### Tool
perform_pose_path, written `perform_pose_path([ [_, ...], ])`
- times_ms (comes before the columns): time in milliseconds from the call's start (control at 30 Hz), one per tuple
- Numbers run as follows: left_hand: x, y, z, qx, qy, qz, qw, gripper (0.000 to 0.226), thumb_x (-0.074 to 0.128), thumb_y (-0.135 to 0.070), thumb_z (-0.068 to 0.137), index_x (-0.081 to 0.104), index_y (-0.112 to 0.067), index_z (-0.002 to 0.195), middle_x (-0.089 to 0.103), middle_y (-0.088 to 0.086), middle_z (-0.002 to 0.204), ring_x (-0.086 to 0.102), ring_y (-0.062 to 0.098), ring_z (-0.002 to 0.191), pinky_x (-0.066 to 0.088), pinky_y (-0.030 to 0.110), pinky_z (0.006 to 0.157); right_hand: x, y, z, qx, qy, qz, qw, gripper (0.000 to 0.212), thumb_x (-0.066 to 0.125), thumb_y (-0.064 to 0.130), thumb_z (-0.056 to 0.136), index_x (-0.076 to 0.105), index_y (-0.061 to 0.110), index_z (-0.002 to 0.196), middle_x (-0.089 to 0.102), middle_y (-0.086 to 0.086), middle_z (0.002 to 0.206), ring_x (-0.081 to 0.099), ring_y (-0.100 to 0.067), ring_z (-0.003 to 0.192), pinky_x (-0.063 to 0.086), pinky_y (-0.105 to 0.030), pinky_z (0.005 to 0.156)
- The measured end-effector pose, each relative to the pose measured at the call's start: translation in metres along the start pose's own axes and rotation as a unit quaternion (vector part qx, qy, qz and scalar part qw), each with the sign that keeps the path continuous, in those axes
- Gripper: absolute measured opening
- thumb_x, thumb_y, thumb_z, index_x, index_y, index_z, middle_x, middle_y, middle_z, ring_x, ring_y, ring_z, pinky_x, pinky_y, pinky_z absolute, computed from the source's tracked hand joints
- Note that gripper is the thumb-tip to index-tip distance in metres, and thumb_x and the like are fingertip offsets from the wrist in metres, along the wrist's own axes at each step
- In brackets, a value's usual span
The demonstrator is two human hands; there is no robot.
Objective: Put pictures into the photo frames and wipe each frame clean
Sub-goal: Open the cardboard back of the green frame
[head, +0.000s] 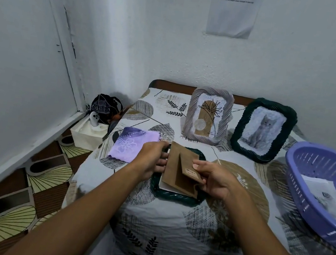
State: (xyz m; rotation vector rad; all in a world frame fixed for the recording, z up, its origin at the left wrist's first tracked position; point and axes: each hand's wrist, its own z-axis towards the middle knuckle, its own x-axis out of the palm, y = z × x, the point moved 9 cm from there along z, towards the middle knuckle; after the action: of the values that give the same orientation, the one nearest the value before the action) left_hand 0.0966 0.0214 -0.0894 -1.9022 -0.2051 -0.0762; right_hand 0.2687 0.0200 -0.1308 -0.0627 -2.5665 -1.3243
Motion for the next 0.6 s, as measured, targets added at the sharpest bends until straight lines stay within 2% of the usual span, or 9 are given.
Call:
perform_pose_path([
  [100, 0.007, 0.011, 0.002, -0.042, 0.036, 0.018, 0.998, 0.015, 0.052, -0.019, 0.097, 0.059, -0.007, 0.091, 0.062, 0.012, 0.083, 0.061, 0.024, 0.068, 0.055, 0.037, 0.066, 0.001, 0.004, -0.003, -0.011, -0.008, -0.033, 0.999, 0.023, 0.062, 0.002, 0.085, 0.067, 0.011, 0.105, 0.067, -0.012, 0.094, 0.055, -0.011, 0.063, 0.040, -0.016, 0.040],
  [167, 0.007, 0.014, 0.005, -0.047, 0.027, 0.024, 0.998, 0.008, 0.054, -0.012, 0.096, 0.056, -0.008, 0.089, 0.063, 0.012, 0.085, 0.062, 0.024, 0.072, 0.055, 0.040, 0.070, 0.000, 0.009, -0.005, -0.034, -0.022, -0.061, 0.997, 0.024, 0.065, 0.000, 0.083, 0.068, 0.007, 0.105, 0.068, -0.012, 0.090, 0.055, -0.011, 0.062, 0.040, -0.017, 0.041],
  [300, 0.004, 0.019, 0.010, -0.057, 0.018, -0.007, 0.998, 0.013, 0.050, -0.004, 0.096, 0.051, -0.013, 0.086, 0.060, 0.010, 0.081, 0.059, 0.022, 0.069, 0.055, 0.037, 0.064, -0.002, 0.024, -0.014, -0.094, -0.060, -0.142, 0.984, 0.026, 0.076, 0.005, 0.076, 0.071, 0.006, 0.102, 0.069, -0.008, 0.079, 0.050, -0.010, 0.053, 0.038, -0.019, 0.041],
  [433, 0.004, 0.021, 0.011, -0.064, 0.025, -0.040, 0.997, 0.015, 0.045, -0.002, 0.097, 0.050, -0.013, 0.089, 0.061, 0.011, 0.084, 0.059, 0.023, 0.070, 0.054, 0.035, 0.057, 0.000, 0.043, -0.025, -0.182, -0.108, -0.235, 0.949, 0.048, 0.083, 0.017, 0.070, 0.064, 0.012, 0.114, 0.063, -0.004, 0.101, 0.056, -0.016, 0.082, 0.039, -0.024, 0.057],
  [533, 0.005, 0.019, 0.008, -0.067, 0.028, -0.054, 0.996, 0.016, 0.045, -0.002, 0.097, 0.049, -0.014, 0.087, 0.061, 0.012, 0.086, 0.059, 0.024, 0.073, 0.053, 0.037, 0.061, 0.004, 0.045, -0.027, -0.215, -0.102, -0.222, 0.946, 0.073, 0.084, 0.014, 0.069, 0.048, 0.013, 0.132, 0.059, -0.005, 0.098, 0.058, -0.016, 0.084, 0.044, -0.024, 0.059],
  [600, 0.006, 0.019, 0.008, -0.068, 0.033, -0.058, 0.995, 0.017, 0.045, -0.002, 0.097, 0.049, -0.014, 0.087, 0.060, 0.012, 0.087, 0.058, 0.024, 0.075, 0.053, 0.039, 0.065, 0.003, 0.041, -0.025, -0.200, -0.099, -0.187, 0.957, 0.083, 0.085, 0.010, 0.067, 0.043, 0.016, 0.138, 0.062, -0.013, 0.110, 0.062, -0.023, 0.090, 0.046, -0.027, 0.059],
])
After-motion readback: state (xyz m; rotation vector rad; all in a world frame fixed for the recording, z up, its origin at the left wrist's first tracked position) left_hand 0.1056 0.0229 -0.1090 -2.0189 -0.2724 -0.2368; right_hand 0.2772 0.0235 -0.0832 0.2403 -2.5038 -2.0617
